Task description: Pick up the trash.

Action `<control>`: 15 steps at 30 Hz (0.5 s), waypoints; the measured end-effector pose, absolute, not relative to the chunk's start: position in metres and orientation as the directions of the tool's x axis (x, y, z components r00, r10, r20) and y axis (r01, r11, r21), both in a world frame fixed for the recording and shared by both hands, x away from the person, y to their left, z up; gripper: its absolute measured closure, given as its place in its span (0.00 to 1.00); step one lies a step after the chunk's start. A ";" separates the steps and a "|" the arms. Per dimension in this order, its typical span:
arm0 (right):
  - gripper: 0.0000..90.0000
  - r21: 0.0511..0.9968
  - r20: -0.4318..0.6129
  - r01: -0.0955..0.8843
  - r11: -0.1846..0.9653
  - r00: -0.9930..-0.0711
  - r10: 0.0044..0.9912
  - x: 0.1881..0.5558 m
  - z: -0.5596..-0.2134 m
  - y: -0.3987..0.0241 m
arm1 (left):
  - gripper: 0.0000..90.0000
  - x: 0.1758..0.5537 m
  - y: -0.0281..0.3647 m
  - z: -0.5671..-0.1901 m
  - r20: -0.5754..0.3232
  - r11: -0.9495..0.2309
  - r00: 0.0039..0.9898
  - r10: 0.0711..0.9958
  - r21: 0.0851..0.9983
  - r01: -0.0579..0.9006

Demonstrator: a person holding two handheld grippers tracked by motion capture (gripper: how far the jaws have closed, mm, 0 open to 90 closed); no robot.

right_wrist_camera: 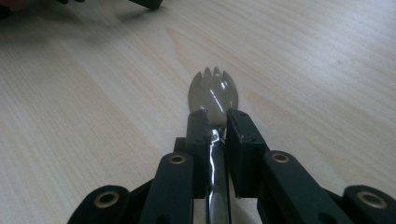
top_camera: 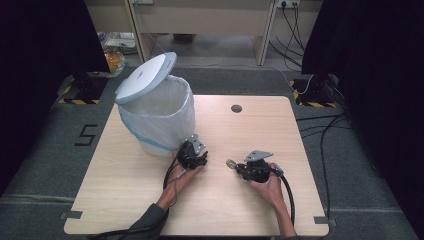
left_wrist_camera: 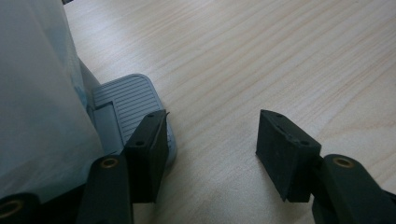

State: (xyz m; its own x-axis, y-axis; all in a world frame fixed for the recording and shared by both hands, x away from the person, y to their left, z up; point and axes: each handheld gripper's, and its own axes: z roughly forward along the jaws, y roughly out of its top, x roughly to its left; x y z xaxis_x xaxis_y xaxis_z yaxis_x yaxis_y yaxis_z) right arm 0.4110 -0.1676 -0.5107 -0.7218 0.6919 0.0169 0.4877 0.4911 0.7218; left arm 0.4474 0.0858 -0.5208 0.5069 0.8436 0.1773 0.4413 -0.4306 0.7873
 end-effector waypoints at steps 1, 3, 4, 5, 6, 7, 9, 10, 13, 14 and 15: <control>0.88 0.722 0.007 0.483 0.495 -0.721 0.693 0.411 -0.510 -0.167 | 0.48 0.447 0.086 -0.521 0.180 -0.434 0.508 0.842 0.785 0.441; 0.88 0.743 0.002 0.467 0.480 -0.718 0.697 0.411 -0.506 -0.167 | 0.48 0.447 0.086 -0.521 0.177 -0.432 0.508 0.843 0.786 0.443; 0.88 0.756 0.002 0.458 0.468 -0.715 0.699 0.411 -0.503 -0.167 | 0.48 0.447 0.086 -0.521 0.177 -0.431 0.507 0.844 0.787 0.441; 0.88 0.764 0.007 0.457 0.456 -0.713 0.701 0.411 -0.500 -0.167 | 0.48 0.447 0.086 -0.520 0.179 -0.435 0.509 0.842 0.784 0.444; 0.88 0.769 0.009 0.453 0.450 -0.712 0.702 0.411 -0.497 -0.167 | 0.48 0.447 0.086 -0.521 0.180 -0.434 0.508 0.843 0.785 0.442; 0.88 0.770 0.003 0.451 0.452 -0.711 0.703 0.411 -0.493 -0.166 | 0.48 0.447 0.086 -0.521 0.177 -0.431 0.507 0.844 0.787 0.441; 0.88 0.778 -0.004 0.444 0.445 -0.705 0.709 0.411 -0.487 -0.166 | 0.48 0.447 0.086 -0.521 0.179 -0.434 0.508 0.842 0.785 0.442; 0.88 0.784 -0.003 0.439 0.439 -0.704 0.710 0.411 -0.482 -0.166 | 0.48 0.448 0.086 -0.521 0.178 -0.431 0.507 0.843 0.787 0.441; 0.88 0.795 0.007 0.436 0.421 -0.701 0.713 0.412 -0.474 -0.167 | 0.48 0.448 0.086 -0.521 0.184 -0.436 0.508 0.841 0.786 0.438; 0.88 0.799 0.003 0.432 0.418 -0.698 0.716 0.413 -0.471 -0.167 | 0.48 0.448 0.086 -0.521 0.182 -0.435 0.508 0.842 0.787 0.439; 0.88 0.808 0.007 0.426 0.408 -0.698 0.716 0.414 -0.467 -0.168 | 0.48 0.448 0.086 -0.521 0.183 -0.435 0.508 0.842 0.786 0.439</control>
State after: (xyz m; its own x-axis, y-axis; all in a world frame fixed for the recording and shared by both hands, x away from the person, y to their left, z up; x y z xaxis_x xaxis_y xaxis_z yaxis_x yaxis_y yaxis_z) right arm 0.4136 -0.1677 -0.4667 -0.6984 0.7156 0.0069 0.4260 0.4079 0.8075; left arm 0.4477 0.0860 -0.5207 0.5079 0.8418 0.1826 0.4386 -0.4352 0.7862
